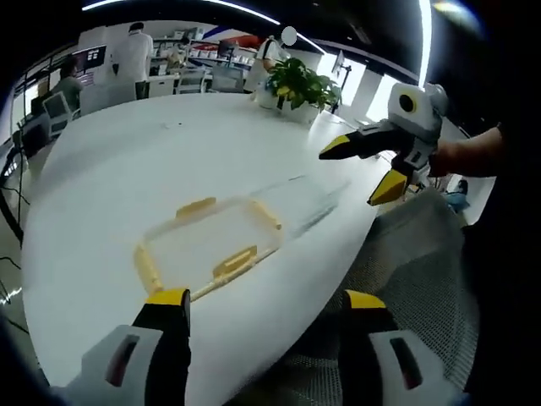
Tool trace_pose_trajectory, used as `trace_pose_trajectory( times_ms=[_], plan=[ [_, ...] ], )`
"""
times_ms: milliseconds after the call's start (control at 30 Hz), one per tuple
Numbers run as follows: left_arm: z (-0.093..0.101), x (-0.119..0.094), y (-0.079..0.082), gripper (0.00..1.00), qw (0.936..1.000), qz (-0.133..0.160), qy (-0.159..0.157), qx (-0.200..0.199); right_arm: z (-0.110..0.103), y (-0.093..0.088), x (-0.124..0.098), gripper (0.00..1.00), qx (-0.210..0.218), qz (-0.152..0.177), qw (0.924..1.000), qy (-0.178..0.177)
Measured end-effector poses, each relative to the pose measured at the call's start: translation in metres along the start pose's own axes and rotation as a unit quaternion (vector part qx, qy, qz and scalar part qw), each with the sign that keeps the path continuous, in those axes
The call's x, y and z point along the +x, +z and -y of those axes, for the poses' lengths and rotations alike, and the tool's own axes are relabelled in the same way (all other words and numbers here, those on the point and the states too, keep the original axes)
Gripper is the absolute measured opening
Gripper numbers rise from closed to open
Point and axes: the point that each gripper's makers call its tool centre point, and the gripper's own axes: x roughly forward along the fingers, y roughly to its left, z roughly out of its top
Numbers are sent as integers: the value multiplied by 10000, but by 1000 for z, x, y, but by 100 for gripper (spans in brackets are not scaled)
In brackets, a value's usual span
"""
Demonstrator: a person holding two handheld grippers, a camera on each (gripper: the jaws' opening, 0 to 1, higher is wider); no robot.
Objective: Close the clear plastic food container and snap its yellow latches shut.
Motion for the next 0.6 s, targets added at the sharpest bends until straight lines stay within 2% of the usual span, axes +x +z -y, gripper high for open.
trace_pose_trajectory(
  times_ms=[167, 300, 400, 500, 600],
  plan=[
    [-12, 3, -6, 67, 9998, -212, 31, 62, 6, -3, 9, 54, -187, -134, 9997, 49],
    [-20, 4, -5, 66, 9996, -277, 10, 95, 9, -6, 16, 54, -390, -296, 9988, 96],
    [-28, 5, -6, 65, 9988, -411, 42, 256, 11, -6, 21, 53, -426, -329, 9984, 151],
    [-34, 7, -8, 65, 9985, -522, 19, 167, 13, -7, 25, 52, -413, -381, 9982, 194],
    [-42, 7, -10, 64, 9976, -642, 56, 252, 16, -12, 29, 50, -562, -566, 9966, 218]
  ],
)
